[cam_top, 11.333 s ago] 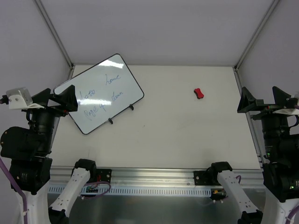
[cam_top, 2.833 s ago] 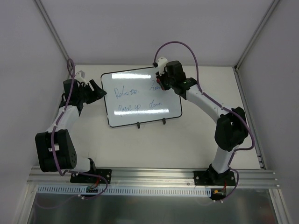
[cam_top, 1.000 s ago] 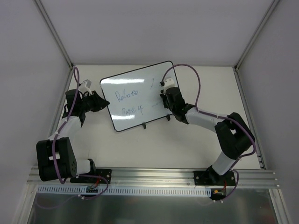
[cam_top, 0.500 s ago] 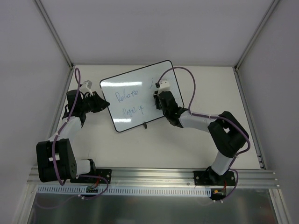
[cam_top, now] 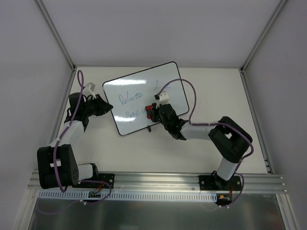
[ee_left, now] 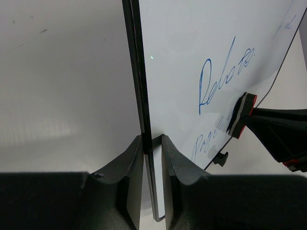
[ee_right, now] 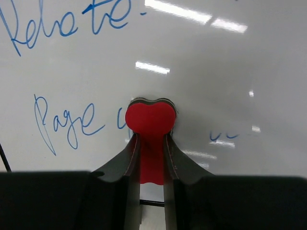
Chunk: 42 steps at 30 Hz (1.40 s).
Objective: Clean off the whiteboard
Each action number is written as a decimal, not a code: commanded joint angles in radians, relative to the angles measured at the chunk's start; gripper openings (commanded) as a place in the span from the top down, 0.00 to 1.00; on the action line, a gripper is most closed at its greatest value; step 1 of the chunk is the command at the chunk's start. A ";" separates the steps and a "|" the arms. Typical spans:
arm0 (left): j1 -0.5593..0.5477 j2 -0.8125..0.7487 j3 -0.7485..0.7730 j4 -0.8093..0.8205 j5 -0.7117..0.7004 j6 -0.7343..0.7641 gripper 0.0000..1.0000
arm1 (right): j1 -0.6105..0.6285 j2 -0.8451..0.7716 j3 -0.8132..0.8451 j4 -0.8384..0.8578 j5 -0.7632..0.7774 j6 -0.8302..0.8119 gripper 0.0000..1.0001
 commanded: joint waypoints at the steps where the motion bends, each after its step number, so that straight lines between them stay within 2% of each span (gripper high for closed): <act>1: -0.039 -0.026 -0.021 -0.042 0.037 0.035 1.00 | -0.078 0.002 -0.063 -0.078 0.080 0.035 1.00; 9: -0.039 -0.026 -0.024 -0.052 0.035 0.042 1.00 | -0.170 -0.043 -0.094 -0.080 0.128 0.035 1.00; 14: -0.044 -0.035 -0.032 -0.058 0.031 0.048 1.00 | -0.181 -0.034 -0.067 -0.087 0.108 0.007 1.00; 22: -0.067 -0.029 -0.033 -0.065 0.023 0.050 1.00 | -0.082 0.070 0.065 -0.112 0.019 -0.046 1.00; 34: -0.110 -0.023 -0.032 -0.078 0.000 0.056 1.00 | 0.132 0.250 0.249 -0.152 -0.087 -0.083 1.00; 38: -0.116 -0.025 -0.030 -0.081 0.001 0.059 1.00 | 0.159 0.276 0.256 -0.161 -0.050 -0.062 1.00; 42: -0.117 -0.029 -0.030 -0.084 -0.002 0.059 1.00 | 0.107 0.210 0.198 -0.161 0.046 -0.025 1.00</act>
